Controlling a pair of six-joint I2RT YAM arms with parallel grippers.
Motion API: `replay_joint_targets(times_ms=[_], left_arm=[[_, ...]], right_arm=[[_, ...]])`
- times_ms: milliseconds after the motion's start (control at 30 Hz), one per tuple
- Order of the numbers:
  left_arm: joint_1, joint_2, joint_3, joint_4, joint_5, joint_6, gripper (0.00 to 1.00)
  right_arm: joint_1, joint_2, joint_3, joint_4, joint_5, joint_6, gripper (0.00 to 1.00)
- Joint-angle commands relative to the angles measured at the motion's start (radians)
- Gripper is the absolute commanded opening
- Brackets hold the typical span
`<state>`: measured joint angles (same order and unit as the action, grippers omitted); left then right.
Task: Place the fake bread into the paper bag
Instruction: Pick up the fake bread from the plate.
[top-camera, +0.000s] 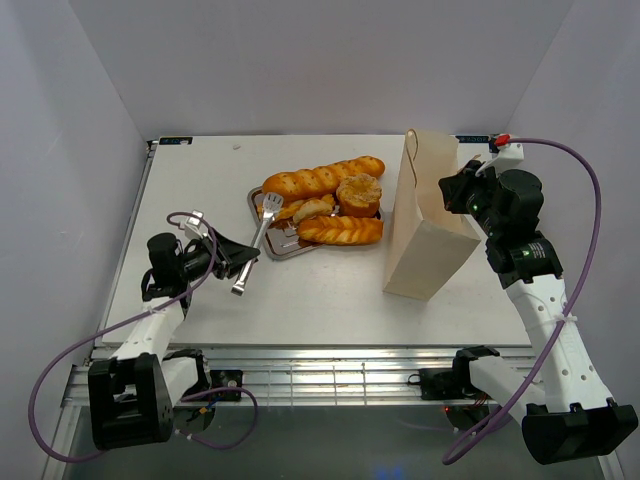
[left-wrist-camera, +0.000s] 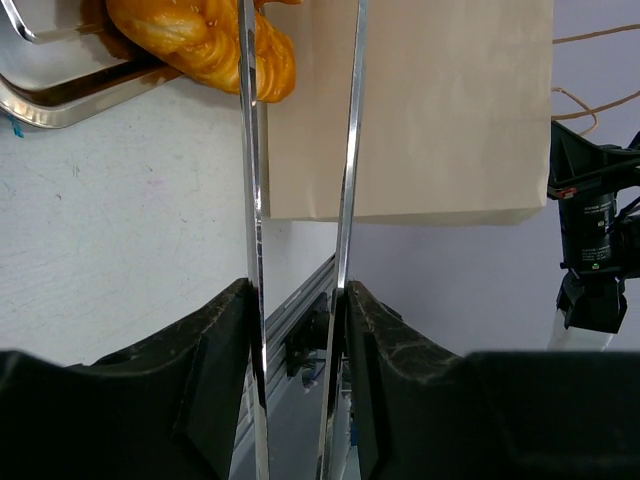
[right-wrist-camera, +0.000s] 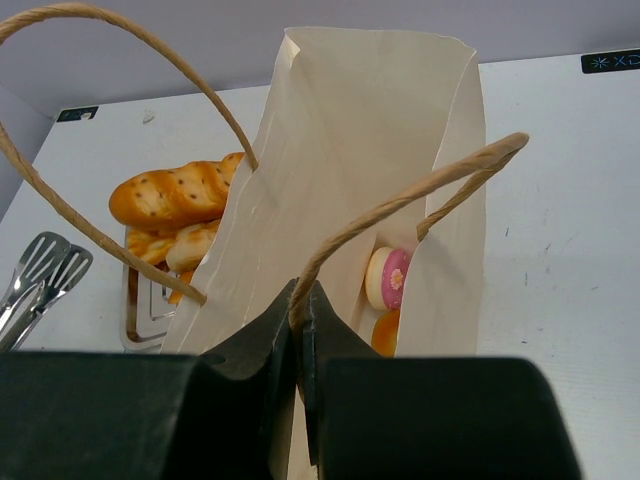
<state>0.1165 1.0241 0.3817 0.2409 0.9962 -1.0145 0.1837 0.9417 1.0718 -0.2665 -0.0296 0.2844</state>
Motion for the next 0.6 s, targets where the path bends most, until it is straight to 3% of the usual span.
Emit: replay_joint_targets(times_ms=[0, 567], left_arm=[[0.014, 0.005, -0.012, 0.043, 0.033, -0.007, 0.51], [0.069, 0.154, 0.0, 0.175, 0.055, -0.026, 0.54]], right_arm=[[0.002, -0.001, 0.034, 0.0, 0.01, -0.013, 0.08], [0.002, 0.006, 0.028, 0.004, 0.01, -0.021, 0.08]])
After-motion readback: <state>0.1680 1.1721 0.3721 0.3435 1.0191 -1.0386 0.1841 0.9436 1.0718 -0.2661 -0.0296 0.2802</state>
